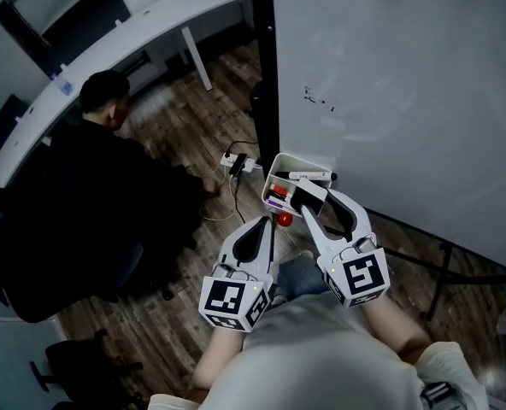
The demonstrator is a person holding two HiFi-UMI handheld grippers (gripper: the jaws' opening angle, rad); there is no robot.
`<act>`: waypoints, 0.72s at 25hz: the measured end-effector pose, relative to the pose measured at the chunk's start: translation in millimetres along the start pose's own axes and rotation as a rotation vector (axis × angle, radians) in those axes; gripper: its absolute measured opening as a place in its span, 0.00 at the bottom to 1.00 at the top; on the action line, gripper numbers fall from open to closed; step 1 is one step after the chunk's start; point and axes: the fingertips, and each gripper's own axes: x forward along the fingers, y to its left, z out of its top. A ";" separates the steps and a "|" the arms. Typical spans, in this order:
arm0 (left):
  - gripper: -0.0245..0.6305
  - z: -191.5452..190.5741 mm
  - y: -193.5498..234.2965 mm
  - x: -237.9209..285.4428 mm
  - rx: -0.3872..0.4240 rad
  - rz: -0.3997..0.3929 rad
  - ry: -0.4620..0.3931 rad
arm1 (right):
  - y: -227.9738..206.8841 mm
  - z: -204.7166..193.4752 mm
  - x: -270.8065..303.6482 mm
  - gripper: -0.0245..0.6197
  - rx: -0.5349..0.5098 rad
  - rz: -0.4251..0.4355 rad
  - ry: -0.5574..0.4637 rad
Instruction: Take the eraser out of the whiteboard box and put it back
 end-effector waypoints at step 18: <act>0.04 -2.3 -5.2 -5.0 0.003 -0.001 -0.001 | 0.8 -19.1 -1.2 0.32 0.020 0.006 0.038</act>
